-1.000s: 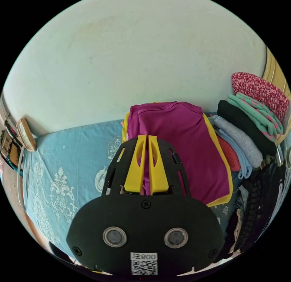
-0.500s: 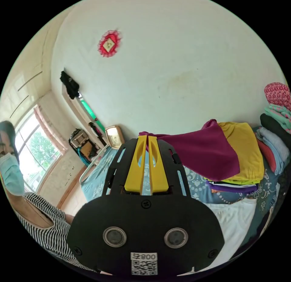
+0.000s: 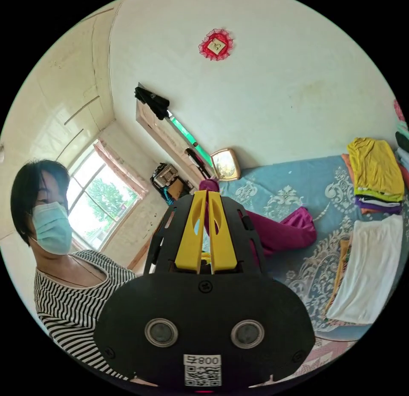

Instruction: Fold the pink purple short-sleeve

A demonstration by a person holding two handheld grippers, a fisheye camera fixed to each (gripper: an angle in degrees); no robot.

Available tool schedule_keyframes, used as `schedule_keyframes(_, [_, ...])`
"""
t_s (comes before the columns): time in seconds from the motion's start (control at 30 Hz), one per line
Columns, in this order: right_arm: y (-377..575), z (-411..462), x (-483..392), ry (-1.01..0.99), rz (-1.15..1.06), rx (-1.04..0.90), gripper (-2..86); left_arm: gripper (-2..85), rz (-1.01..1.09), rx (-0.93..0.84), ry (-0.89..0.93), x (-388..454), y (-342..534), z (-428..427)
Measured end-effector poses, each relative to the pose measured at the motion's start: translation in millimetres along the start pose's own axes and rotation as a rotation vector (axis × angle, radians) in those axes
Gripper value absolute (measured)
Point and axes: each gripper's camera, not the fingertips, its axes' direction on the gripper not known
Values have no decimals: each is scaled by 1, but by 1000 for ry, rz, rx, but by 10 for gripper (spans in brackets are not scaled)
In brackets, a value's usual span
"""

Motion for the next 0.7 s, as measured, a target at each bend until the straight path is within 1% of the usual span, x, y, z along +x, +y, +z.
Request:
schedule_keyframes(0.07, [12,-5,-20,-19,5,1,3,72,-47,-25,6,-12,43,18])
schedule_keyframes(0.17, [23,-18,-56,-25,-19,3,3,78,-85,-58,89,-22,88,48])
schedule_keyframes(0.27, [26,-32,-94,-10,-67,5,3,83,-64,-74,123,-21,118,79])
schedule_keyframes(0.33, [26,-43,-119,-11,-94,14,3,87,-32,-92,147,-18,129,100])
schedule_keyframes(0.53, [33,-73,-167,-17,-129,44,3,96,71,-82,132,-16,141,168])
schedule_keyframes(0.7, [41,-96,-193,-15,-119,60,4,104,70,-135,160,-32,152,246])
